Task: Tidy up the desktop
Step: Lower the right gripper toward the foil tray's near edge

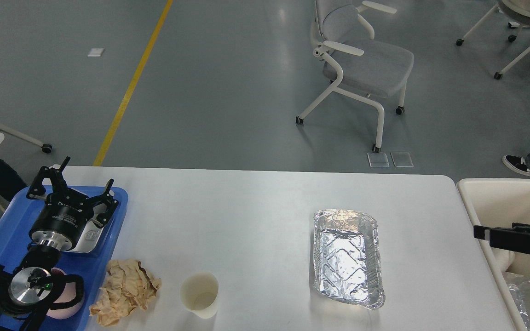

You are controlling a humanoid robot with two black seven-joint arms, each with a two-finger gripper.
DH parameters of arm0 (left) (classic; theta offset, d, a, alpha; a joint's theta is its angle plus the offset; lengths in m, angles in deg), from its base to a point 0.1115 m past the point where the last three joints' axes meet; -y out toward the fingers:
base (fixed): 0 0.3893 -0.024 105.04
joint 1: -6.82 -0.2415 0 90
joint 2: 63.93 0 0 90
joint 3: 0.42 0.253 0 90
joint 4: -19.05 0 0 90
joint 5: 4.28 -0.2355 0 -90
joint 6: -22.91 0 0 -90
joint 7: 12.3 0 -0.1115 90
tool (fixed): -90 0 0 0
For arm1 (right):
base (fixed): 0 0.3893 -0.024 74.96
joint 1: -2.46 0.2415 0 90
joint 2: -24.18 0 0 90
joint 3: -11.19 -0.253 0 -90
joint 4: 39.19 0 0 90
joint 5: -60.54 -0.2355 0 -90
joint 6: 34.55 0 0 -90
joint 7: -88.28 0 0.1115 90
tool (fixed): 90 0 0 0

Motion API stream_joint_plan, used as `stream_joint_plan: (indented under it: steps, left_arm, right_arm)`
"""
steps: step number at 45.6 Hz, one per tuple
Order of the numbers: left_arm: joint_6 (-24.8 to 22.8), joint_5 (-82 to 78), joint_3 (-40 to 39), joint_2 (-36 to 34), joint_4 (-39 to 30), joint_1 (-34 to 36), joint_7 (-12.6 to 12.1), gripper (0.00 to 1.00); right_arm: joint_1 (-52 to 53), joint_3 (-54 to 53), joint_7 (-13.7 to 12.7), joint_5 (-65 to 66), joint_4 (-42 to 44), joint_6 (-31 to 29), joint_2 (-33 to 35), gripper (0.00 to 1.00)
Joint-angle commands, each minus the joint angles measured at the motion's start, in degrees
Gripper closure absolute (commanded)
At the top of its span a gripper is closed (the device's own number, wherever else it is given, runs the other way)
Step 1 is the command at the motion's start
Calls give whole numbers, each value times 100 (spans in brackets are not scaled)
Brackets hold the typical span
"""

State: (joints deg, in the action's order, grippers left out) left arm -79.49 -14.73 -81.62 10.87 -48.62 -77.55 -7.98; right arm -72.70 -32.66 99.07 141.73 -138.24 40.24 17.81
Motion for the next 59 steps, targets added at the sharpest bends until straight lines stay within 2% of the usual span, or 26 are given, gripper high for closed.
stream_joint_plan:
  steps: [1,10,16,21,28,33,41,59]
  left_arm:
    - [1,0,-1,-9,0,-53,-1,3]
    - [10,0,-1,-9,-1,-71,-1,3]
    - [10,0,-1,-35,-9,-141,-1,3]
    - [10,0,-1,-70,-9,-159,-1,3]
    - [10,0,-1,-79,-9,-194,-1,3]
    - [10,0,-1,-79,-9,-212,-1,3]
    - [10,0,-1,-79,-9,-220,-1,3]
    - [71,0,-1,-88,-9,-238,-10,3]
  right_arm:
    - [-25,42,-16,-41,9,-8,-250,0]
    - [19,104,-51,-111,44,-316,-761,0]
    - [19,148,-60,-638,167,-386,-1120,0]
    - [36,139,-112,-1480,229,-456,-1288,0]
    - [-51,156,-534,-3561,282,-465,-1490,0]
    - [-139,323,-535,-4171,238,-465,-1525,0]
    - [-227,596,-535,-4383,106,-404,-1569,0]
    - [-1185,649,-605,-4664,115,-377,-2351,0]
